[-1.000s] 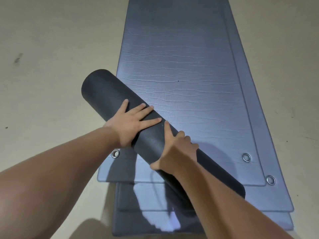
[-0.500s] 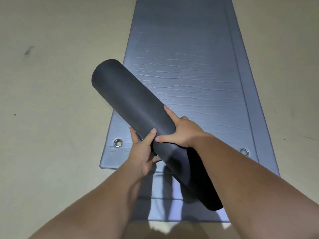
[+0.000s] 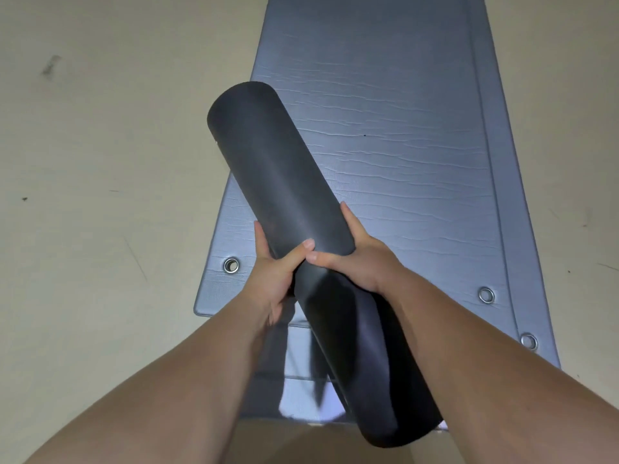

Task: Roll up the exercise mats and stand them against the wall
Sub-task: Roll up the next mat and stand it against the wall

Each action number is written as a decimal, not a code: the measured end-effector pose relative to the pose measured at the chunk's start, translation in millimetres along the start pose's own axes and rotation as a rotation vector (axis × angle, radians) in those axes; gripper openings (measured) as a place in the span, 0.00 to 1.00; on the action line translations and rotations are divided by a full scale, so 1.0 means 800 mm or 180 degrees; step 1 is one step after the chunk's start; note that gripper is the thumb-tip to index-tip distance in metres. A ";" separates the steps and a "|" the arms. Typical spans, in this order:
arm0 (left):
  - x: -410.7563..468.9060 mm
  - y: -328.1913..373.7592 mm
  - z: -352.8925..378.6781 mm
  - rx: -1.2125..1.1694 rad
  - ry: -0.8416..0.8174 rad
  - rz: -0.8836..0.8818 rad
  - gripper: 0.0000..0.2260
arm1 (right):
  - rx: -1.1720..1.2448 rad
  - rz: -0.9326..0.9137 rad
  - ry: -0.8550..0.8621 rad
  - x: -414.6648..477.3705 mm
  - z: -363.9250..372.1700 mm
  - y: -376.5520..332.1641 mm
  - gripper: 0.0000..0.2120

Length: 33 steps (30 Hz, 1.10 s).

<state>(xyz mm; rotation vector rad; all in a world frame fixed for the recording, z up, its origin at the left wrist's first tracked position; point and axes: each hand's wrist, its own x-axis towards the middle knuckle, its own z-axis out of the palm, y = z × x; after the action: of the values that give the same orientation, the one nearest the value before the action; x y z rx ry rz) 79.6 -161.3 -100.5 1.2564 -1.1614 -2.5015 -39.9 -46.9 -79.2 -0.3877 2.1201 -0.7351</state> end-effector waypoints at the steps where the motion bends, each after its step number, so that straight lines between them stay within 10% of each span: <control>1: 0.003 0.000 0.007 -0.0028 -0.0003 0.0072 0.31 | 0.0209 -0.0019 -0.0050 0.002 -0.006 0.005 0.56; 5: 0.006 0.009 0.020 -0.0097 0.0058 0.0162 0.36 | 0.0674 -0.0177 0.0036 0.000 -0.016 0.008 0.44; 12: -0.057 0.142 0.060 0.0342 -0.0300 0.0368 0.44 | 0.1225 -0.0499 0.0348 -0.074 -0.063 -0.090 0.52; 33: -0.654 0.908 0.095 0.1154 -0.0702 0.1181 0.47 | 0.2703 -0.1195 -0.0006 -0.591 -0.232 -0.817 0.34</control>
<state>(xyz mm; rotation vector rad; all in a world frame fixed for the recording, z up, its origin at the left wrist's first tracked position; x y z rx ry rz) 201.4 -412.8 753.2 0.7373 -1.7758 -2.2563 106.4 -249.6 709.8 -0.3055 1.5473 -1.7420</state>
